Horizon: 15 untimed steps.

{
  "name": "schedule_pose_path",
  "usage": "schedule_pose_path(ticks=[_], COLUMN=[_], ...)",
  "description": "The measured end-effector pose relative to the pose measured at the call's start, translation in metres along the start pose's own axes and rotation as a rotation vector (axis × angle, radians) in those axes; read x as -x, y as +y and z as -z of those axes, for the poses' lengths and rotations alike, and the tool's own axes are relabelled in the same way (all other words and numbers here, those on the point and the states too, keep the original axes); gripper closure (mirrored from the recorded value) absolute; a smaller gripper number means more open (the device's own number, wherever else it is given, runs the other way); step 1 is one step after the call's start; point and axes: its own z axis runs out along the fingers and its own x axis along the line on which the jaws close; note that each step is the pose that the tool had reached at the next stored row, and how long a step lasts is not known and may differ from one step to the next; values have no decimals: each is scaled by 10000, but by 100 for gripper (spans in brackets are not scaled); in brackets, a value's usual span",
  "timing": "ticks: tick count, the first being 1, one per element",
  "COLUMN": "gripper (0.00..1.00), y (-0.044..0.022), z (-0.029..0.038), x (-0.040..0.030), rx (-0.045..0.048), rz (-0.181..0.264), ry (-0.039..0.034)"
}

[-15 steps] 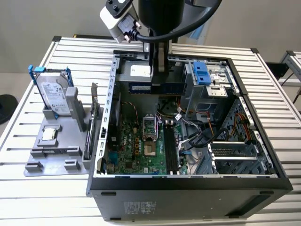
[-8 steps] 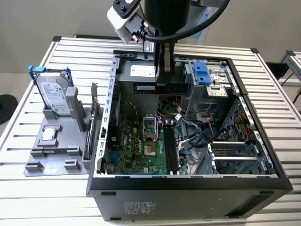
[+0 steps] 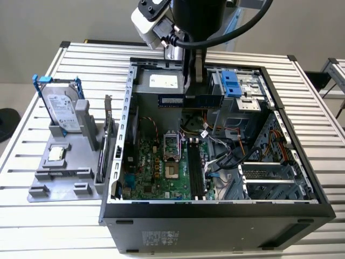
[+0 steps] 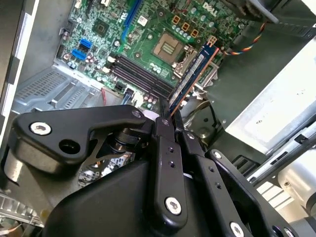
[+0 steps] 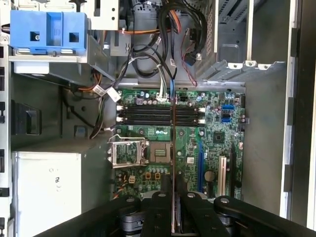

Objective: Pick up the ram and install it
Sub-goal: 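Pick up the ram and move it above insertion slot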

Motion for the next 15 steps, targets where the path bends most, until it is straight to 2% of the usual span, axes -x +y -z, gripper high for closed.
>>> schedule_pose_path(ticks=[15], gripper=[100], y=[210], z=[-6], x=[-9], rx=[0], rz=[-1], ry=[1])
